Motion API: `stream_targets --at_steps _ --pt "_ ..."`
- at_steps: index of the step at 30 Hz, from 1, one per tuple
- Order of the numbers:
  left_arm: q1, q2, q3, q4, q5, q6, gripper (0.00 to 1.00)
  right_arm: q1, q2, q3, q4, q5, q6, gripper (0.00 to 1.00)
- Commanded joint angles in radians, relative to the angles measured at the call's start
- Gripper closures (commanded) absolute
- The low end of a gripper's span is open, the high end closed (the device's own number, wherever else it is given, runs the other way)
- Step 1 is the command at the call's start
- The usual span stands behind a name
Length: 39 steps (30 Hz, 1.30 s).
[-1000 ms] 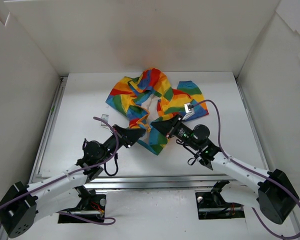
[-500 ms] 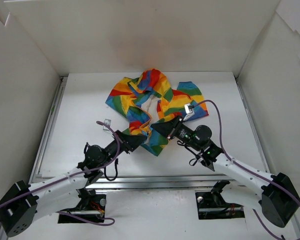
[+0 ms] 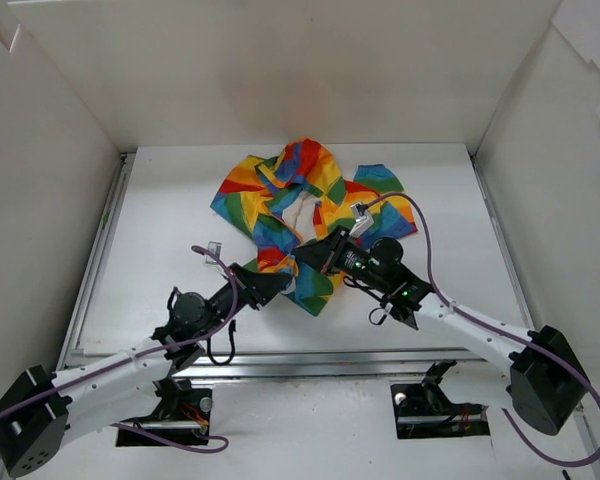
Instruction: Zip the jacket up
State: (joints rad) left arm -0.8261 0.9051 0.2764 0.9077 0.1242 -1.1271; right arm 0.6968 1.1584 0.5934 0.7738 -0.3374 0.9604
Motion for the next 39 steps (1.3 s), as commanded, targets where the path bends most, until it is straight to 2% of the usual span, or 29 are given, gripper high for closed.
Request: stream_targets --at_steps 1,5,10,12,16,19,24,30,35,36,37,38,39 --pt "-0.025 -0.057 0.05 0.013 0.031 0.036 1.0 0.013 0.015 0.074 0.006 0.104 -0.054 1.0" --pt "-0.025 -0.071 0.032 -0.007 0.022 0.032 1.0 0.03 0.061 0.123 -0.034 0.191 -0.086 1.0" --pt "-0.025 -0.067 -0.003 -0.003 0.0 0.012 1.0 0.115 0.119 0.187 -0.084 0.334 -0.132 1.0" --pt "-0.025 -0.093 -0.012 -0.006 -0.018 0.018 1.0 0.141 0.124 0.159 -0.062 0.391 -0.126 1.0" --pt "-0.025 -0.176 0.03 -0.154 -0.035 0.075 1.0 0.159 0.089 0.05 -0.03 0.497 -0.115 1.0" --pt "-0.025 -0.172 0.046 -0.173 -0.026 0.082 1.0 0.164 0.061 0.003 -0.047 0.543 -0.123 1.0" --pt "-0.045 -0.104 0.032 -0.178 0.032 0.049 1.0 0.178 0.032 -0.052 -0.08 0.544 -0.112 1.0" --pt "-0.116 -0.097 0.018 -0.323 0.057 0.046 1.0 0.187 -0.035 -0.139 -0.159 0.592 -0.083 1.0" --pt "-0.15 -0.109 0.017 -0.409 0.083 0.062 1.0 0.194 -0.065 -0.175 -0.188 0.516 -0.057 1.0" --pt "-0.16 -0.127 0.021 -0.474 0.086 0.073 1.0 0.196 -0.083 -0.179 -0.211 0.483 -0.052 0.98" --pt "-0.16 -0.141 0.023 -0.509 0.088 0.084 1.0 0.198 -0.129 -0.194 -0.232 0.468 -0.054 0.89" --pt "-0.169 -0.171 0.024 -0.585 0.078 0.098 1.0 0.198 -0.156 -0.199 -0.29 0.427 -0.064 0.64" --pt "-0.182 -0.187 0.021 -0.622 0.071 0.104 1.0 0.198 -0.192 -0.201 -0.339 0.426 -0.072 0.55"
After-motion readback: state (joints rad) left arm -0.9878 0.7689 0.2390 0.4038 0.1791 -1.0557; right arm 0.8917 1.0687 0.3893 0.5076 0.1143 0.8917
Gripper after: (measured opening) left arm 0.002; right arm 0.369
